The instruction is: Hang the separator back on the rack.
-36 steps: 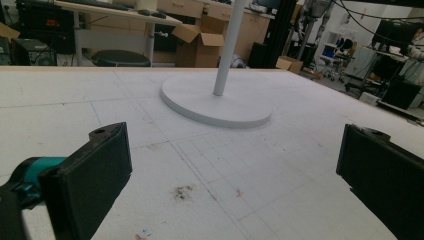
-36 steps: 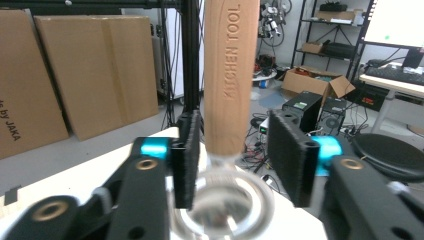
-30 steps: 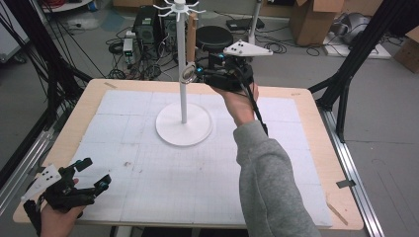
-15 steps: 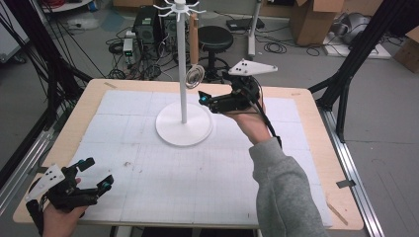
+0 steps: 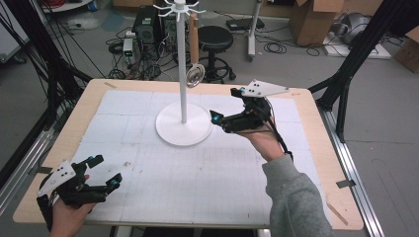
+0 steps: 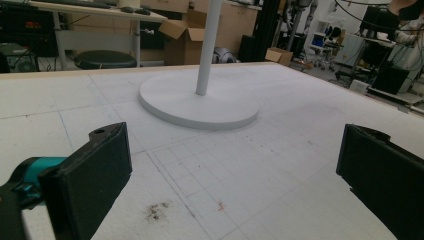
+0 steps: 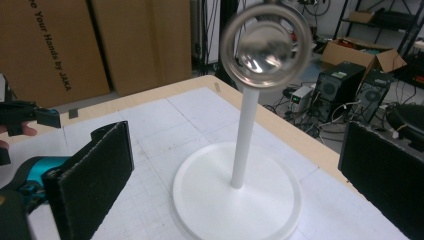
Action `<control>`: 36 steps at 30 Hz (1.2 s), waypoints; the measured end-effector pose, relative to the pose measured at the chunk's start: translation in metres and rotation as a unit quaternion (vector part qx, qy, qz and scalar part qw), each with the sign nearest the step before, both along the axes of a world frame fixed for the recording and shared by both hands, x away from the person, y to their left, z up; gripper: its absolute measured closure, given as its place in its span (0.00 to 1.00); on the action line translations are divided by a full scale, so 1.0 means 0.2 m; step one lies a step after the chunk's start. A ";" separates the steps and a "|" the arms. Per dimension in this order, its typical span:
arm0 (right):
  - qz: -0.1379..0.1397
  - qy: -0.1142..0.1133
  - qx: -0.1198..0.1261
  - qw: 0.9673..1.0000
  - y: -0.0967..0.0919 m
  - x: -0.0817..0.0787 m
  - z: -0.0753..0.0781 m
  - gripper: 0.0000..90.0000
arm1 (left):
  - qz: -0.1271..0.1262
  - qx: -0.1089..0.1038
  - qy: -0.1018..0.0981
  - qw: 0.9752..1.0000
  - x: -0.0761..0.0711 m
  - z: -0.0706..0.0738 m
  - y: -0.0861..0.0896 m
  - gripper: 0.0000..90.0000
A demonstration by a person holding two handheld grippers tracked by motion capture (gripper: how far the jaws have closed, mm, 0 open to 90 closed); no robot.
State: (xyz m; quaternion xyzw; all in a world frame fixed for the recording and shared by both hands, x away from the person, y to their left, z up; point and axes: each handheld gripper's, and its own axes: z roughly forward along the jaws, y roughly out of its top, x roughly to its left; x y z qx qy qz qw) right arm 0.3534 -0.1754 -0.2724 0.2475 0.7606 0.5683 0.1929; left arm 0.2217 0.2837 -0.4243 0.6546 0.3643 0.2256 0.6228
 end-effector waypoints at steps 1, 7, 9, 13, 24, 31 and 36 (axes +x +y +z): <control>-0.003 0.000 0.002 1.000 -0.01 0.00 -0.01 0.01 | -0.001 -0.003 0.000 1.000 0.00 0.00 0.00 0.02; -0.014 0.002 0.023 1.000 -0.11 -0.03 -0.09 0.01 | -0.010 -0.003 -0.002 1.000 0.00 0.01 -0.03 0.02; -0.017 0.005 0.028 0.999 -0.13 -0.04 -0.11 0.01 | -0.010 -0.002 -0.002 1.000 0.00 0.01 -0.03 0.02; -0.020 0.009 0.035 0.999 -0.18 -0.06 -0.16 0.01 | -0.008 -0.004 -0.002 1.000 0.00 0.01 -0.03 0.02; -0.019 0.023 0.044 0.999 -0.26 -0.12 -0.28 0.01 | -0.010 0.001 0.001 1.000 0.01 0.00 -0.04 0.02; -0.020 0.034 0.044 0.998 -0.31 -0.15 -0.37 0.01 | -0.007 0.001 0.003 1.000 0.01 -0.01 -0.03 0.02; -0.023 0.038 0.044 0.998 -0.35 -0.17 -0.43 0.01 | -0.005 0.000 0.004 1.000 0.02 -0.01 -0.03 0.02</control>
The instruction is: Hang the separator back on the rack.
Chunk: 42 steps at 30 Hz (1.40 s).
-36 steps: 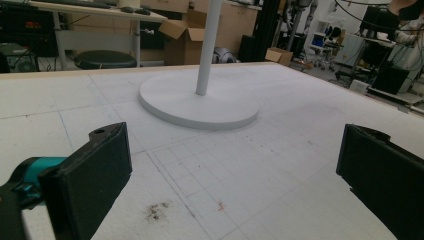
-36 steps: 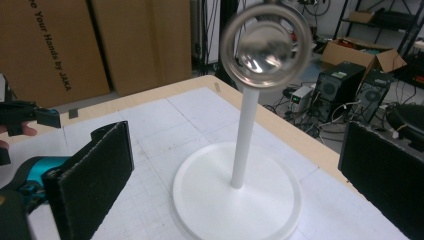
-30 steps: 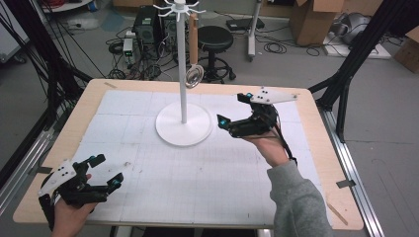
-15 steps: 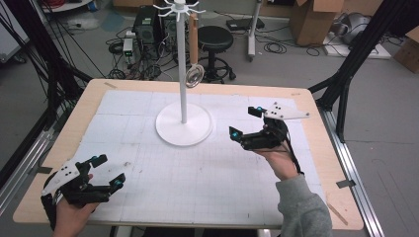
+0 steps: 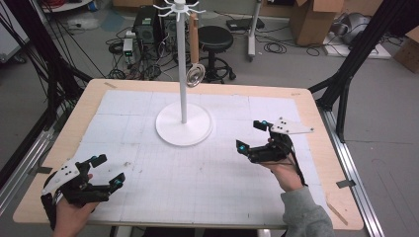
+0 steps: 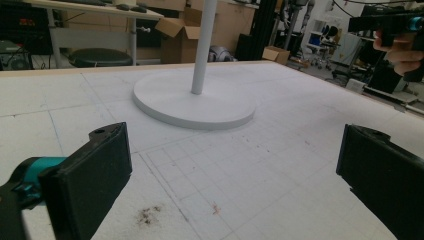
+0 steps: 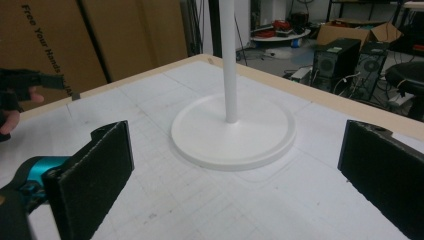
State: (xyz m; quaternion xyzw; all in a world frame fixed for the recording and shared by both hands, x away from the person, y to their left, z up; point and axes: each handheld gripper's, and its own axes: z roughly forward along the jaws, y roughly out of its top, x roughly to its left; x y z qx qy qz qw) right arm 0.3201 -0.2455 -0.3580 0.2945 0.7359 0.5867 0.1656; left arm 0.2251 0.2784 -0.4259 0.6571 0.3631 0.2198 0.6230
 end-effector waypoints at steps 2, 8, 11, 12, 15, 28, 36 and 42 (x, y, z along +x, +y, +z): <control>-0.004 0.006 -0.010 1.000 -0.01 -0.01 -0.01 0.01 | -0.002 0.001 0.000 1.000 0.00 0.00 0.00 0.02; 0.001 0.008 -0.008 1.000 -0.04 -0.04 -0.05 0.01 | -0.004 0.002 0.001 1.000 0.01 0.00 -0.01 0.02; -0.001 0.011 -0.009 1.000 -0.06 -0.05 -0.08 0.01 | -0.006 0.001 0.000 1.000 0.01 0.00 -0.01 0.02; -0.001 0.013 -0.010 1.000 -0.07 -0.06 -0.08 0.01 | -0.006 0.000 0.001 1.000 0.01 0.00 -0.01 0.02; -0.001 0.014 -0.003 1.000 -0.10 -0.08 -0.10 0.01 | -0.008 0.002 0.001 1.000 0.02 0.00 -0.02 0.02; -0.022 0.005 0.025 0.999 -0.27 -0.17 -0.16 0.01 | -0.013 0.004 0.001 1.000 0.04 -0.01 -0.04 0.02; -0.039 0.002 0.025 0.999 -0.36 -0.22 -0.21 0.01 | -0.012 0.003 0.000 1.000 0.05 -0.01 -0.04 0.02; -0.058 0.009 0.028 0.998 -0.42 -0.25 -0.24 0.01 | -0.010 0.004 -0.002 1.000 0.05 -0.01 -0.03 0.02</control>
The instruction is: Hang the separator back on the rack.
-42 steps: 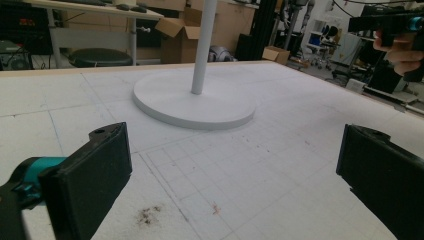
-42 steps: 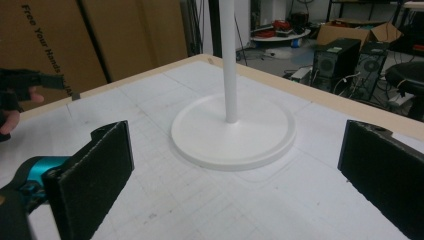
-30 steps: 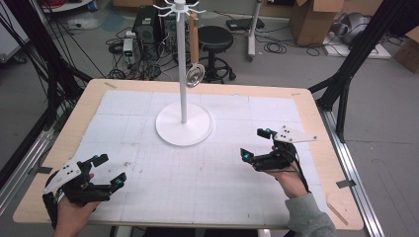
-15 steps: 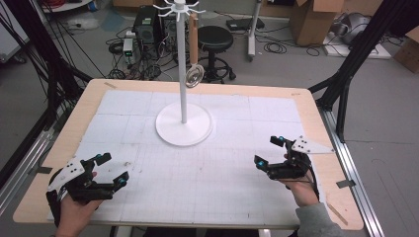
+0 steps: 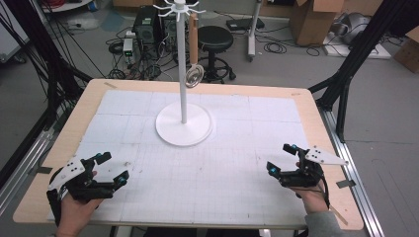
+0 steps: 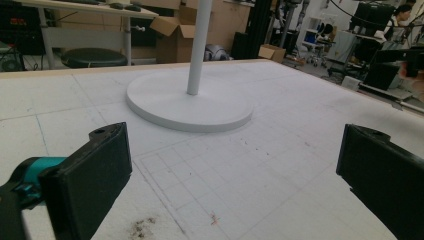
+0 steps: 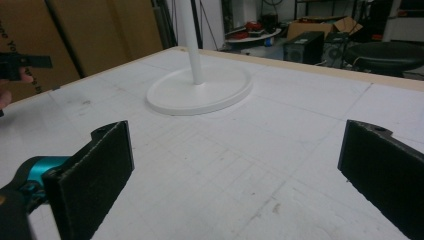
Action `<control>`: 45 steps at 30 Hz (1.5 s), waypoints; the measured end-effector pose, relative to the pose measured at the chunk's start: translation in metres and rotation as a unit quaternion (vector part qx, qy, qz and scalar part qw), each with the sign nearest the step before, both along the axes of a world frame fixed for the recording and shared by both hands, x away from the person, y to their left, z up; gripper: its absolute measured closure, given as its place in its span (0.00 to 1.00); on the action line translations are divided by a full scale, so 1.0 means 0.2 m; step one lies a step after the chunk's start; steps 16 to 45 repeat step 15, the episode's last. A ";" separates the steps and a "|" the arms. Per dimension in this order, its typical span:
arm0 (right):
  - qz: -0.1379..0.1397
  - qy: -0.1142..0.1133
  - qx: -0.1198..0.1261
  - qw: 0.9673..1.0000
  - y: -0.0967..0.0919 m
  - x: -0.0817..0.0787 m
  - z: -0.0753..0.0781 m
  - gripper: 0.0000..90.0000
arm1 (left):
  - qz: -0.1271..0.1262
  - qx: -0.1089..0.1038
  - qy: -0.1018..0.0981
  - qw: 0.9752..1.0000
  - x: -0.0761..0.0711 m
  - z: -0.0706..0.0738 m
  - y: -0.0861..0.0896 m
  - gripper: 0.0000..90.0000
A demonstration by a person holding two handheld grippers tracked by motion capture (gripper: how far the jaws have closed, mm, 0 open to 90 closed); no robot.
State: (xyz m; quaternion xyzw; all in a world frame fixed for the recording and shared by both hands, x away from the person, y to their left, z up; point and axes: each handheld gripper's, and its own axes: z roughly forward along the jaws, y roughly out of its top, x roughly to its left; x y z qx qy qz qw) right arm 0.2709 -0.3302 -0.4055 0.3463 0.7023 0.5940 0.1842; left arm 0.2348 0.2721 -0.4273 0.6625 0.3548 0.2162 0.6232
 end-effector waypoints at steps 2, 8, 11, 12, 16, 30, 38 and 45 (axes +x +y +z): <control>-0.005 -0.004 0.005 1.000 -0.02 -0.01 0.00 0.01 | 0.001 -0.001 0.000 1.000 0.00 0.00 0.00 0.02; -0.019 -0.005 0.009 1.000 -0.09 -0.02 -0.02 0.01 | 0.003 0.001 -0.001 1.000 0.00 0.00 0.00 0.02; -0.027 -0.004 0.012 1.000 -0.11 -0.02 -0.02 0.01 | 0.004 0.000 -0.002 1.000 0.00 -0.01 0.01 0.02; -0.027 -0.006 0.014 1.000 -0.11 -0.02 -0.02 0.01 | 0.004 0.002 -0.002 1.000 0.00 -0.01 0.01 0.02; -0.026 -0.010 0.013 1.000 -0.10 -0.02 -0.01 0.01 | 0.005 0.001 -0.001 1.000 0.01 -0.01 0.01 0.02; -0.026 -0.010 0.013 1.000 -0.10 -0.02 -0.01 0.01 | 0.005 0.001 -0.001 1.000 0.01 -0.01 0.01 0.02; -0.026 -0.010 0.013 1.000 -0.10 -0.02 -0.01 0.01 | 0.005 0.001 -0.001 1.000 0.01 -0.01 0.01 0.02; -0.026 -0.010 0.013 1.000 -0.10 -0.02 -0.01 0.01 | 0.005 0.001 -0.001 1.000 0.01 -0.01 0.01 0.02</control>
